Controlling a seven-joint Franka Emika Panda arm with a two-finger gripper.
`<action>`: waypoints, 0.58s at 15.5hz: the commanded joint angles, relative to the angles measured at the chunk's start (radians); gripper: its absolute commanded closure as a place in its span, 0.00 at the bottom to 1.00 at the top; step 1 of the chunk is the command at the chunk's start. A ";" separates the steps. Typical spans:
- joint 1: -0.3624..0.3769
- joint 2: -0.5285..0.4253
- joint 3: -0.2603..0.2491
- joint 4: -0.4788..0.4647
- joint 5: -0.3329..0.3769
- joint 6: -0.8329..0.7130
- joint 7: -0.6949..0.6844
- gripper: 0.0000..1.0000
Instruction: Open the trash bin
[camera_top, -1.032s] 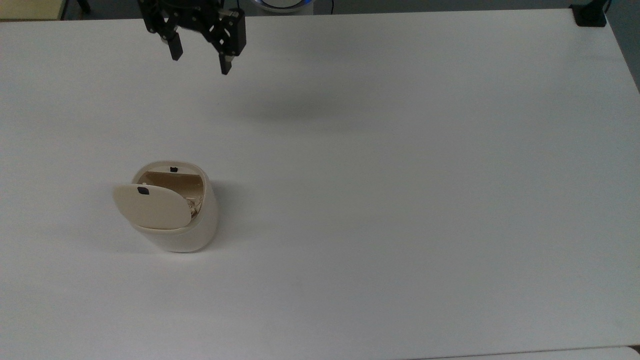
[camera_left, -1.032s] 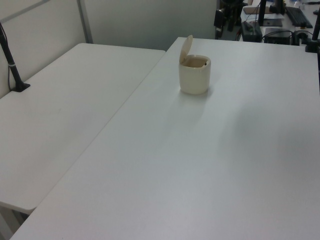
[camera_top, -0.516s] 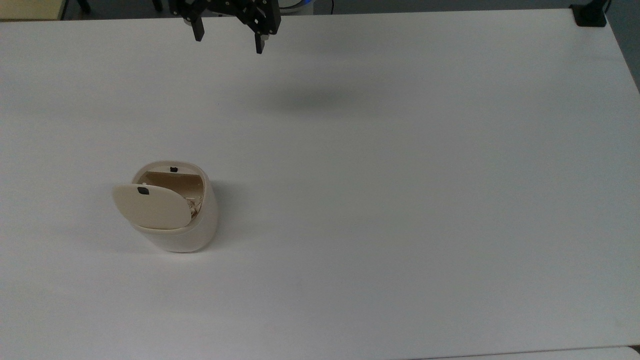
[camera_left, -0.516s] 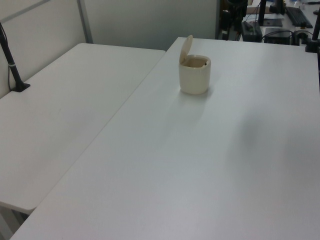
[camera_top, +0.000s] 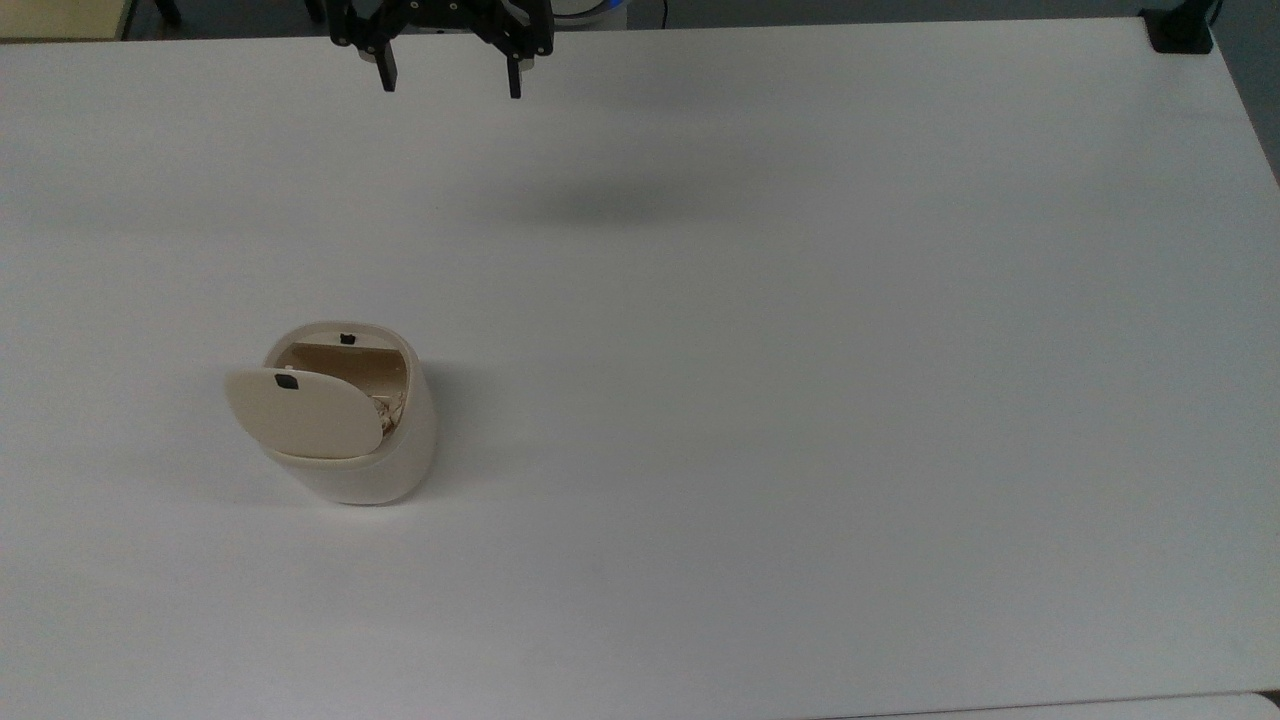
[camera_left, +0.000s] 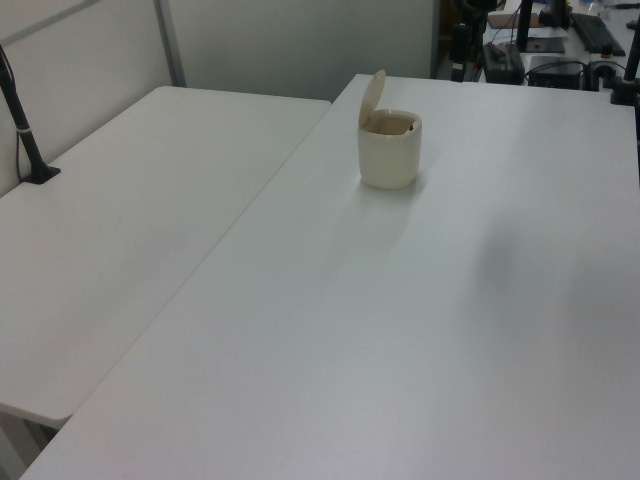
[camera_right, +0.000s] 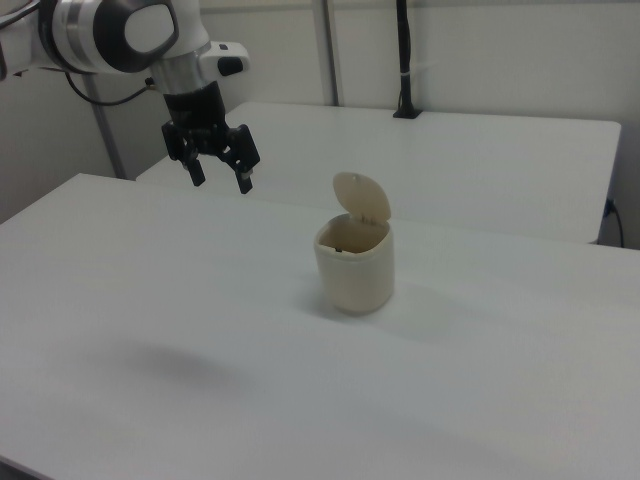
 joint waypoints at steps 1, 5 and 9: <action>0.035 -0.013 -0.034 -0.013 0.004 -0.014 -0.025 0.00; 0.046 -0.013 -0.047 -0.012 0.007 -0.011 -0.015 0.00; 0.066 -0.013 -0.071 -0.010 0.013 -0.012 -0.011 0.00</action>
